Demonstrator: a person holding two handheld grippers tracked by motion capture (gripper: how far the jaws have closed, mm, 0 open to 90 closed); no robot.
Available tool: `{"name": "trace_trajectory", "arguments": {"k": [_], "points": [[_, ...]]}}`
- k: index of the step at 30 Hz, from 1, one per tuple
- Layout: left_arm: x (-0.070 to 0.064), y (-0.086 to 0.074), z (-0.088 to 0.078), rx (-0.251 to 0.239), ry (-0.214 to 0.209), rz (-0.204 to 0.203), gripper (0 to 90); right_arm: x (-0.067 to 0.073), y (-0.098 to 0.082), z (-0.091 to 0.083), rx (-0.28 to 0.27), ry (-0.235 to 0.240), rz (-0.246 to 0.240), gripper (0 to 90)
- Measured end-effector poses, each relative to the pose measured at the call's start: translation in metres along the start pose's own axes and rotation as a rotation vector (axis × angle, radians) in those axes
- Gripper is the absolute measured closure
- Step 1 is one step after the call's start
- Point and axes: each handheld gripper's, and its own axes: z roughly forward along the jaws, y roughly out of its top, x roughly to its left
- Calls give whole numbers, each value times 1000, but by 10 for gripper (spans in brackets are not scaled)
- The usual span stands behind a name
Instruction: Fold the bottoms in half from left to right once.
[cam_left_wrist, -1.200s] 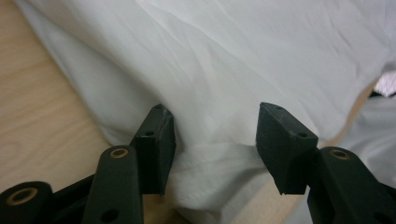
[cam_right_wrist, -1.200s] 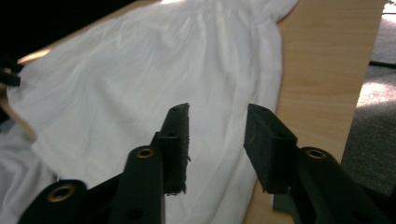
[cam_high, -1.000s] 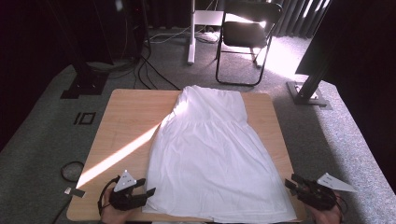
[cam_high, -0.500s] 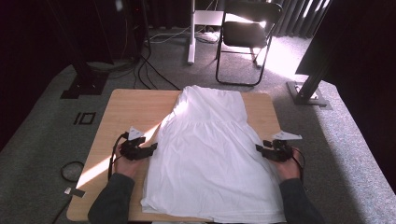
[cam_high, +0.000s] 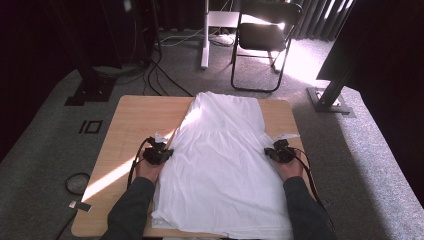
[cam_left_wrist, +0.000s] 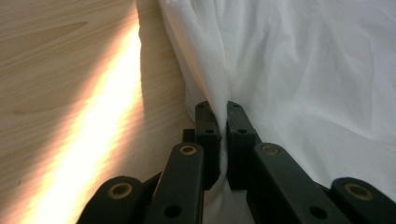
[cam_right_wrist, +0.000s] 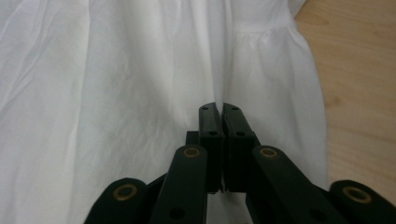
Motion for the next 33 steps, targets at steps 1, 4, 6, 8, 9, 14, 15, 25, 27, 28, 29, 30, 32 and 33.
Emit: {"name": "trace_trajectory", "arguments": {"k": [1,4,6,8,9,14,15,25,27,28,29,30,32,33], "points": [[-1,-3,-3,2,-2,6,875,1,-4,-3,-4,-3,8,883],[-6,-19,-18,-9,-2,21,876,7,-14,-11,-12,3,16,884],[-10,-32,-29,-18,3,28,875,13,-23,-18,-8,1,2,883],[-14,-45,-41,-34,3,23,874,21,-33,-26,-11,9,1,883],[-16,-52,-46,-35,0,22,873,25,-38,-30,-12,14,3,883],[-23,-78,-74,-38,-5,23,871,42,-62,-50,-12,40,-13,882],[-23,-78,-74,-38,-5,23,871,42,-62,-50,-12,40,-13,882],[-18,-91,-97,-114,-68,-31,581,55,-66,-73,-30,79,-10,665],[-12,-83,-98,-148,-64,-45,515,55,-50,-72,-63,81,-4,609],[-8,-78,-98,-161,-56,-54,496,55,-41,-70,-73,81,-10,587],[-4,-72,-95,-169,-47,-57,496,56,-32,-65,-81,82,-19,574],[-1,-66,-91,-176,-47,-67,490,56,-22,-59,-83,87,-26,562],[7,-56,-81,-176,-55,-84,480,58,-3,-43,-65,124,-17,548],[10,-51,-75,-172,-59,-88,480,60,3,-37,-64,128,-20,547]]}}
